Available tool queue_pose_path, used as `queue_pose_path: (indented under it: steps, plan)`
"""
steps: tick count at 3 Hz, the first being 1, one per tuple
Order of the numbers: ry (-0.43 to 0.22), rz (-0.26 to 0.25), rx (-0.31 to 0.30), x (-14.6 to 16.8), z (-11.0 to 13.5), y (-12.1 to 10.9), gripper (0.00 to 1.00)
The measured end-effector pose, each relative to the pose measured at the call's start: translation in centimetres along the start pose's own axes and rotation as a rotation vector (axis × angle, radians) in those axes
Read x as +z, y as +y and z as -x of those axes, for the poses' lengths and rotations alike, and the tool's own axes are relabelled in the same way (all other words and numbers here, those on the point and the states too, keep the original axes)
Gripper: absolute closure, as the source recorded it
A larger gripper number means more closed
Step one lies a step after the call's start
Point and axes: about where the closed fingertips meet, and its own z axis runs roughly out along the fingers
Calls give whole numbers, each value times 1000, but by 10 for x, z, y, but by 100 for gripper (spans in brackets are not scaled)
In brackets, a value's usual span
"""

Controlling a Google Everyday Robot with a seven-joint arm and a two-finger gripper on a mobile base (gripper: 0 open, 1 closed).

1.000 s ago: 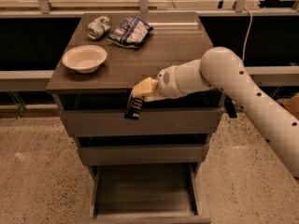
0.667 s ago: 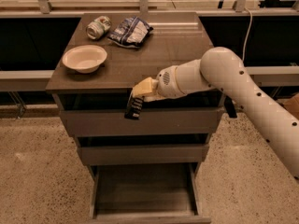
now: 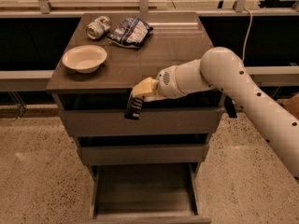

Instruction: Pick rxbar chocolate from bottom drawer and place on counter

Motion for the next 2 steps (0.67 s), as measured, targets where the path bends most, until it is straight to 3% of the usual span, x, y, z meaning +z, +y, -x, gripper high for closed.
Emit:
queue_pose_path:
  steps: [2]
  plan:
    - [0, 0, 0, 0, 0, 0, 100]
